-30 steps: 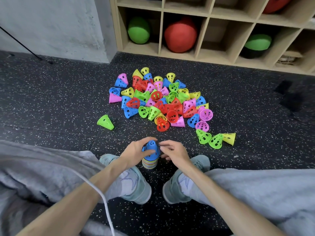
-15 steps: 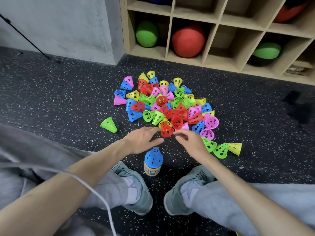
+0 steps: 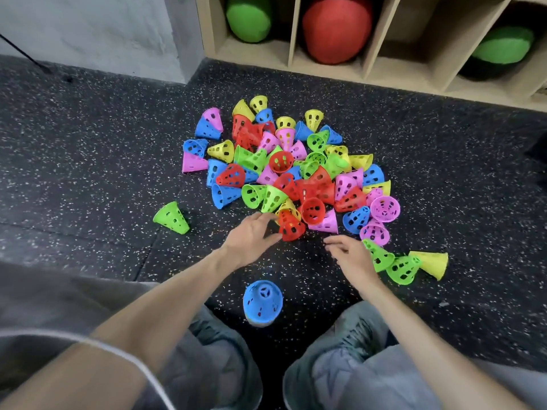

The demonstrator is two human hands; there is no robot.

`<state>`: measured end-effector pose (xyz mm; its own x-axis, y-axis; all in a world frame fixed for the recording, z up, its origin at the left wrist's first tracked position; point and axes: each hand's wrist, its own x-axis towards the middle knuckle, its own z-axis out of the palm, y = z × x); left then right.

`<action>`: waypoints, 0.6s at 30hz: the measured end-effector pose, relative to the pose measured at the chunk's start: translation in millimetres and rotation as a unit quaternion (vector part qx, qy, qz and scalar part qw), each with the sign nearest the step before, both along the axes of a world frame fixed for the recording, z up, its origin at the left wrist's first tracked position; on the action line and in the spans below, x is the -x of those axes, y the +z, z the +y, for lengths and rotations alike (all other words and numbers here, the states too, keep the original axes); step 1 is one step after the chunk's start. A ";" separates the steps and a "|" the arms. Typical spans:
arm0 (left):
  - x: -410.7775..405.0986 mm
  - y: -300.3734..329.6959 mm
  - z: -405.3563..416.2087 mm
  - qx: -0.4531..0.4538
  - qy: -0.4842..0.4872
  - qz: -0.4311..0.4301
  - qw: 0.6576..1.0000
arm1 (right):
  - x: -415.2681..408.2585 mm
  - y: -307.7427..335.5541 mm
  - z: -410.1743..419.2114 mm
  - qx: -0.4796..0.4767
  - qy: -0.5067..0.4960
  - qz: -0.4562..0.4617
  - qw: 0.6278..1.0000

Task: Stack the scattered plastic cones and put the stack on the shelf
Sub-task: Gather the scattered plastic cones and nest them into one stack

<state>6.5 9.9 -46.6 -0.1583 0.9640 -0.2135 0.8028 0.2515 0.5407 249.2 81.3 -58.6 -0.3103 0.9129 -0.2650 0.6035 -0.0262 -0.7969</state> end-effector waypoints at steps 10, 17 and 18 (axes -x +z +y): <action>0.1 -51.1 46.7 -0.030 0.082 -0.058 0.994 | 17.9 -47.3 -0.5 -0.002 -0.077 0.037 0.996; -10.5 -68.8 58.9 -0.084 0.121 -0.077 0.986 | 3.4 -57.6 14.9 0.010 -0.165 0.060 0.984; -10.5 -69.3 60.0 -0.087 0.126 -0.082 0.985 | 0.8 -59.8 14.0 0.015 -0.173 0.056 0.983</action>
